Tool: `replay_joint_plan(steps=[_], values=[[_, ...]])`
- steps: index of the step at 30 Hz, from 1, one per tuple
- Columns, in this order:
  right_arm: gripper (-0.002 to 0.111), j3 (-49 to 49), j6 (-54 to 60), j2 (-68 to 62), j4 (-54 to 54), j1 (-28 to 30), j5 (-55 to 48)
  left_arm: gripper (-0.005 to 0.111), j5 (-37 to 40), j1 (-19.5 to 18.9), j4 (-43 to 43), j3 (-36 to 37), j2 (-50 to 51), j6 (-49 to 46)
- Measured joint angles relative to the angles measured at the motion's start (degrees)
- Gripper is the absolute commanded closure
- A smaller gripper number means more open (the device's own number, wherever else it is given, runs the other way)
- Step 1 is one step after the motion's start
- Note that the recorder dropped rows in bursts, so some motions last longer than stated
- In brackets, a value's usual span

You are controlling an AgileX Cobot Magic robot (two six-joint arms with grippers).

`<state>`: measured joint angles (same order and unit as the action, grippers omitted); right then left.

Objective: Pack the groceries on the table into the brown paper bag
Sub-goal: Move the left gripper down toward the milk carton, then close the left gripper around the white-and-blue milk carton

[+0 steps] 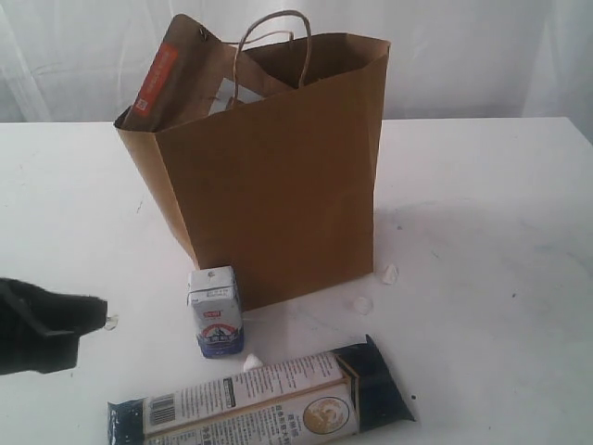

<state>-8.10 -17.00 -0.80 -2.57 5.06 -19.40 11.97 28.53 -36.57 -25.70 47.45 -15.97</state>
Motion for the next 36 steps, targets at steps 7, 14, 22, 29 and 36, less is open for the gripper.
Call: replay_joint_plan(steps=[7, 14, 22, 29, 36], values=[[0.108, 0.00, 0.00, 0.00, 0.00, 0.00, 0.00, 0.107, -17.66, 14.91, 0.38, 0.00, 7.33, 0.44], [0.108, 0.00, 0.00, 0.00, 0.00, 0.00, 0.00, 0.075, -23.91, 19.73, 0.38, 0.00, 16.52, -2.25], [0.108, 0.00, 0.00, 0.00, 0.00, 0.00, 0.00, 0.002, -28.18, 19.79, 0.21, 0.00, 19.97, -7.38], [0.108, 0.00, 0.00, 0.00, 0.00, 0.00, 0.00, 0.002, -33.58, 19.79, 0.00, 0.00, 22.18, -1.23], [0.108, 0.00, 0.00, 0.00, 0.00, 0.00, 0.00, 0.002, -41.92, 19.79, -1.39, 0.00, 28.18, 4.53]])
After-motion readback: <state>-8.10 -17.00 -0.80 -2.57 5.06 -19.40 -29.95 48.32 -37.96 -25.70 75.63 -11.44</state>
